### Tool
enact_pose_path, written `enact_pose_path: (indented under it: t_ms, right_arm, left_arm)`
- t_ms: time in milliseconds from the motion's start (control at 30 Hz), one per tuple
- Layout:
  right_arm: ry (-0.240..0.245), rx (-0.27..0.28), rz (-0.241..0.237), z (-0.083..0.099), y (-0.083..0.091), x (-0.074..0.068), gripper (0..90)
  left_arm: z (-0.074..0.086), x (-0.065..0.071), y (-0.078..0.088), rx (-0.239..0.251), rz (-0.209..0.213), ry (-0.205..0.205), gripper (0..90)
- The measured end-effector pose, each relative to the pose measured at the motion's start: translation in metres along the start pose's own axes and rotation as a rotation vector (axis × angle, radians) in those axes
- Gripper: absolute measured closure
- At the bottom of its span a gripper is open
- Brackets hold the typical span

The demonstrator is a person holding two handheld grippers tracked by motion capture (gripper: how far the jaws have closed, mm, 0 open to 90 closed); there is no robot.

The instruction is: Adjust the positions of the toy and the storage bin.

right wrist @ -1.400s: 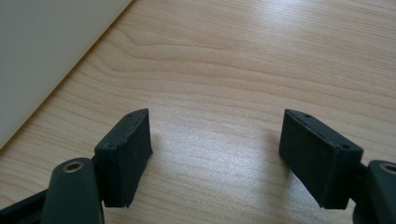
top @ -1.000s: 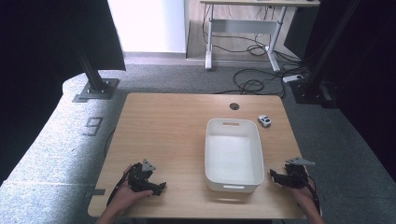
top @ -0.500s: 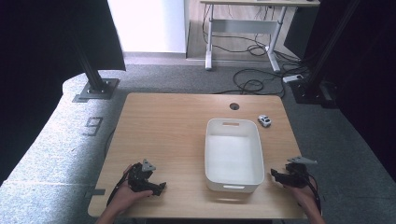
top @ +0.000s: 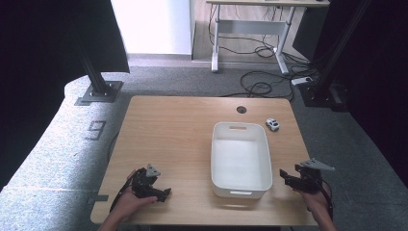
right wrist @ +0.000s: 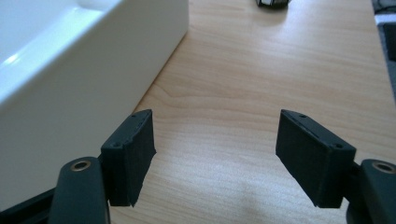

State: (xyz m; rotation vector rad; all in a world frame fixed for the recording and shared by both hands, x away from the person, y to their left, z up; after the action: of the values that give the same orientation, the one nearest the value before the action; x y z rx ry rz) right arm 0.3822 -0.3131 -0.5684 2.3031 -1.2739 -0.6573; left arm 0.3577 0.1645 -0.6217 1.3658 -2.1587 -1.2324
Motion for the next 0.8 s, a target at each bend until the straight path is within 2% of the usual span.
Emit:
enact_pose_path:
  t_ms: [233, 800]
  right_arm:
    - [0.015, 0.038, -0.008, -0.011, 0.006, -0.007, 28.3]
    - [0.054, 0.088, -0.029, -0.027, 0.010, -0.025, 28.0]
  left_arm:
    - [0.000, 0.000, 0.000, 0.000, 0.001, -0.001, 0.3]
    - [0.000, 0.000, 0.000, 0.000, 0.001, -0.002, 0.3]
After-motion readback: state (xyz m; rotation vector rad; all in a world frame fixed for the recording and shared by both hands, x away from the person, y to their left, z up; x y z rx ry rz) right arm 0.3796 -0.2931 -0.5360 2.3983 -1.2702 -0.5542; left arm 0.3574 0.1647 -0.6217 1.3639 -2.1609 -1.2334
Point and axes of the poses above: each handheld gripper's, and its own axes: y roughly backward along the jaws, z roughly out of its underside, x roughly to its right, the point moved 10 cm from there along -y, roughly forward along the jaws, and after that the axes turned 13 degrees about -z, right-handed, at the moved point
